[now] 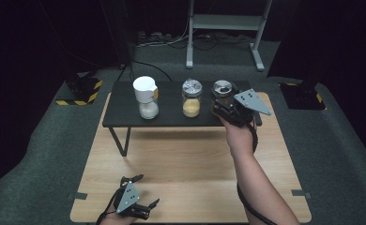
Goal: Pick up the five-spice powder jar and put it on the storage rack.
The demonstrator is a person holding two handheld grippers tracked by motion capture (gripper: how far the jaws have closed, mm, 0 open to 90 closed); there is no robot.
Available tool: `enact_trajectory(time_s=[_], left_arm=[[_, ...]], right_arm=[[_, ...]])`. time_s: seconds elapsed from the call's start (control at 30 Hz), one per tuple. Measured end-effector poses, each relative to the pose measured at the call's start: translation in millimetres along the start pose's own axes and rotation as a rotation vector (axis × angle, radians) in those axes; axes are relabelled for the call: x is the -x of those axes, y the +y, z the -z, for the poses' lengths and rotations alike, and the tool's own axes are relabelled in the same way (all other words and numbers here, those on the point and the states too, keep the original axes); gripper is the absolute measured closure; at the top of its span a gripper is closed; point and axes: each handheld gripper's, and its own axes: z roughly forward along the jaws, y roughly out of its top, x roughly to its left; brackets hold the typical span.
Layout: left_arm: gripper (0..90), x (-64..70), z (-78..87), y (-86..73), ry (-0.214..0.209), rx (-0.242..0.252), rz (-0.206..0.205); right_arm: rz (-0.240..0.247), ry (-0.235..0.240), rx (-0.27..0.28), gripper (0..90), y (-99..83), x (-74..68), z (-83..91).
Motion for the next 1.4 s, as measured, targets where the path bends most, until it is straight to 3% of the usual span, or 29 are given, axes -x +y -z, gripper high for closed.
enact_trajectory(time_s=[0.23,0.87,1.4], left_arm=[[0.5,0.0,0.1,0.0,0.0,0.0,-0.001],[0.5,-0.4,0.1,0.0,-0.003,0.0,0.001],[0.5,-0.1,-0.1,0.0,-0.006,0.0,0.0]], right_arm=[[-0.025,-0.004,0.008,34.2,-2.8,5.0,-0.3],[-0.021,-0.009,-0.012,32.5,-1.3,4.1,-0.1],[-0.019,-0.028,-0.022,11.7,0.6,0.4,0.6]])
